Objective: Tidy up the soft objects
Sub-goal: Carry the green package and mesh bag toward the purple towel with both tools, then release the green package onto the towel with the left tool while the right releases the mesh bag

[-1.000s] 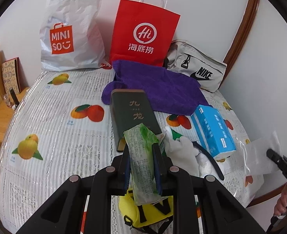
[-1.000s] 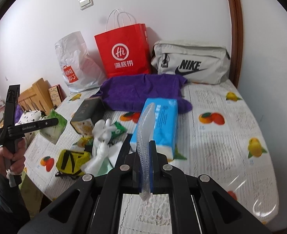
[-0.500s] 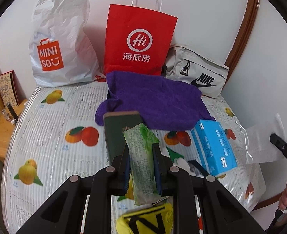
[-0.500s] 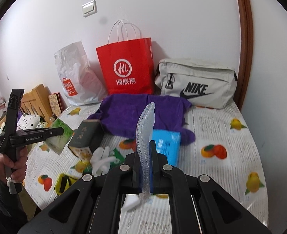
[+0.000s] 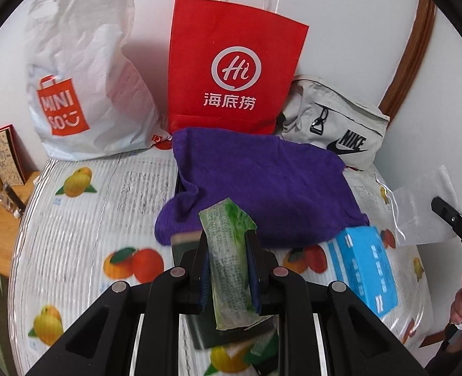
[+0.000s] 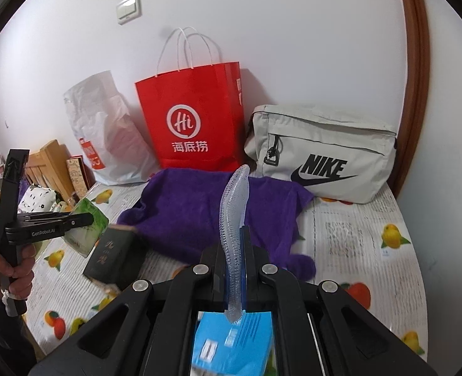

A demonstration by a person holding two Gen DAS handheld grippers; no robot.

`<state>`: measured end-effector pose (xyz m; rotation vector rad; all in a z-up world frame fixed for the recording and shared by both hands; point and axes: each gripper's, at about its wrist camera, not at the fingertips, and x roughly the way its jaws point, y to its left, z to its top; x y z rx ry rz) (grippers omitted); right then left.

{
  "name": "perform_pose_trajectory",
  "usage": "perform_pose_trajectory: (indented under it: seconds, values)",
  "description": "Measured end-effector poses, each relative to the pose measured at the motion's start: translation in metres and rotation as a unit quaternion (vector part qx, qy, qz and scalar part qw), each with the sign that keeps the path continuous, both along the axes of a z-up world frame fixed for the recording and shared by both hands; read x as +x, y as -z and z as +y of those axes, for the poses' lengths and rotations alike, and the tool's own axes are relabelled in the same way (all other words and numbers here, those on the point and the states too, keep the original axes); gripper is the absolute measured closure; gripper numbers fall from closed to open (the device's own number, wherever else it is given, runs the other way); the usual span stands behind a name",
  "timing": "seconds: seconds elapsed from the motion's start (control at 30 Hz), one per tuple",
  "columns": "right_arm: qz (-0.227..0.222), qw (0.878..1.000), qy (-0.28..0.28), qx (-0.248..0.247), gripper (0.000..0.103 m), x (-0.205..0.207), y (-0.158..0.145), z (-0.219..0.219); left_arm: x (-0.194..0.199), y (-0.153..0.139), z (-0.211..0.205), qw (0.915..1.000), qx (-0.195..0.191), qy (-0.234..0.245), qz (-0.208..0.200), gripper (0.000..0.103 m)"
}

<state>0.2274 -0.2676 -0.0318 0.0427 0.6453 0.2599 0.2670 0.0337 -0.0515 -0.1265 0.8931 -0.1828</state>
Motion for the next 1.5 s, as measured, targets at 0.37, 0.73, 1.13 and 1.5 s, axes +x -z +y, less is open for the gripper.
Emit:
perform_pose_trajectory:
  seconds: [0.37, 0.73, 1.13, 1.5]
  values:
    - [0.026, 0.999, 0.002, -0.042, 0.098, 0.088, 0.023, 0.017, 0.072, 0.017, -0.003, 0.9998, 0.008, 0.006, 0.019, 0.084]
    - [0.049, 0.995, 0.010, -0.082, 0.098, 0.153, 0.046, 0.020, 0.142, 0.033, -0.015, 0.9992, 0.011, 0.013, 0.037, 0.084]
    - [0.074, 0.990, 0.008, -0.122, 0.098, 0.185, 0.072, 0.029, 0.198, 0.064, -0.029, 0.9979, 0.008, 0.022, 0.061, 0.083]
    - [0.104, 0.989, -0.039, -0.096, 0.096, 0.194, 0.093, 0.046, 0.211, 0.083, -0.031, 0.9954, 0.025, 0.028, 0.088, 0.077]
